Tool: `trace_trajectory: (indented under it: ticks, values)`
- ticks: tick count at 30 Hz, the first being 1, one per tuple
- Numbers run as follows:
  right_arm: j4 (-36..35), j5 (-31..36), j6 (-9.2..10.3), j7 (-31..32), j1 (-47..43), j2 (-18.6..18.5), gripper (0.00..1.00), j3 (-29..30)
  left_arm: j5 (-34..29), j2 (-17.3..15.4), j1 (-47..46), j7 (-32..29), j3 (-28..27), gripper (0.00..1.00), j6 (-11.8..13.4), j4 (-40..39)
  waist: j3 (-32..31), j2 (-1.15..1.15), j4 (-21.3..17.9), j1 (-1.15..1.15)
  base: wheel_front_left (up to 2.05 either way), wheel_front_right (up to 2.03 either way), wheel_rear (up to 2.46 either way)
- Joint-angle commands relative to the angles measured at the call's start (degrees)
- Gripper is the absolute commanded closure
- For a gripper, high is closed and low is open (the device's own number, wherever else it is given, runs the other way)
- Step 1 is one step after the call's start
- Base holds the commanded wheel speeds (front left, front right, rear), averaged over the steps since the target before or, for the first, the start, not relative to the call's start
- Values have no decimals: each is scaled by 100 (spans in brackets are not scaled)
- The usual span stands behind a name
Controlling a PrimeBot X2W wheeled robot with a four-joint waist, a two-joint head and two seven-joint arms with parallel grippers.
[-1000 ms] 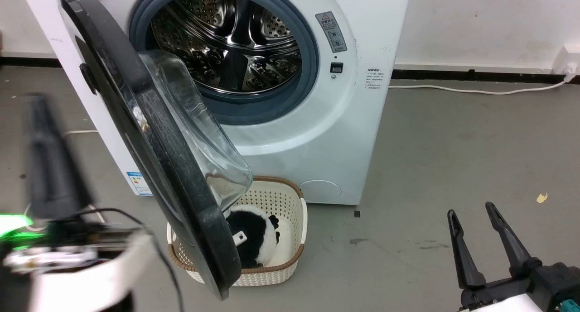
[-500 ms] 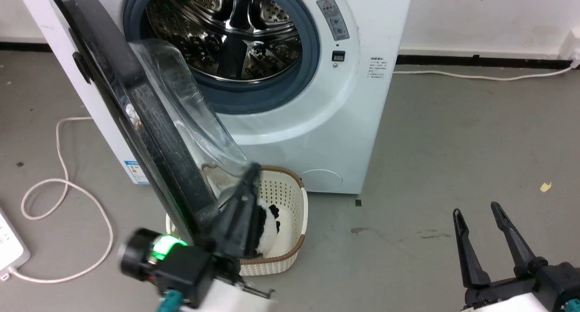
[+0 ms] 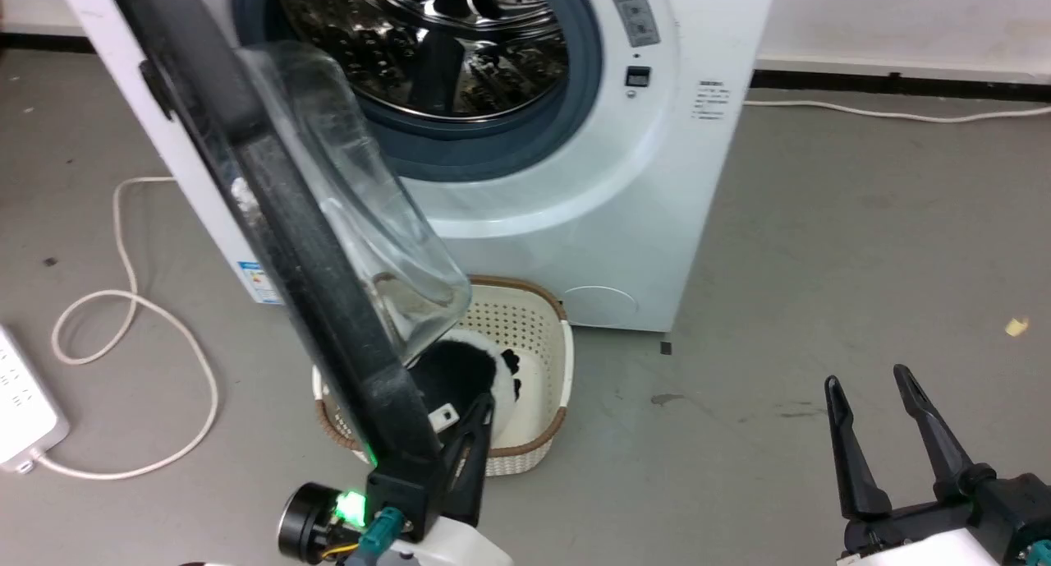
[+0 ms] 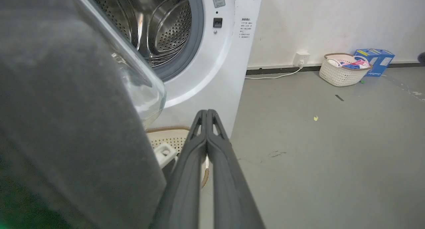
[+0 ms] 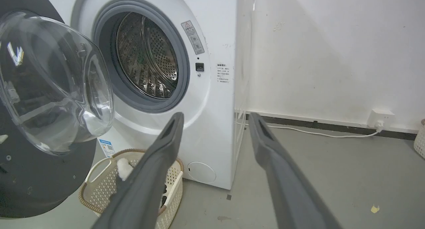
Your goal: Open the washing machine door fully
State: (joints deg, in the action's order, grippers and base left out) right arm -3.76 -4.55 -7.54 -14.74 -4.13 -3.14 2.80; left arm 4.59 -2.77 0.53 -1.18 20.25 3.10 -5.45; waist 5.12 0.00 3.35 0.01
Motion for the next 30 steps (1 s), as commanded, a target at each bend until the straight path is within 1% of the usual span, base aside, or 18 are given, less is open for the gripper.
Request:
trace_trajectory:
  ticks: [1,7,11,19,24,30]
  values:
    - [21,-3,5,-26,87,26,0,-1,51,-14,26,59,-42,100,46,60,-12,0,67,-1,0,0,0]
    - [52,23,5,-26,26,26,0,13,177,-39,3,184,-167,100,99,353,-123,0,421,-1,0,0,0]
    - [68,18,5,-26,-39,26,0,-17,241,-52,15,215,-165,100,81,451,-239,0,796,-1,0,0,0]
    - [76,-6,5,-26,-107,26,0,-123,335,-136,93,196,-310,100,190,440,-292,0,1610,-1,0,0,0]
    - [59,46,5,-26,-90,26,0,-177,461,-287,113,209,-630,100,313,357,-166,0,1997,-1,0,0,0]
    - [27,164,5,-26,-19,26,0,-256,775,-426,59,324,-1223,100,508,311,116,0,2264,-1,0,0,0]
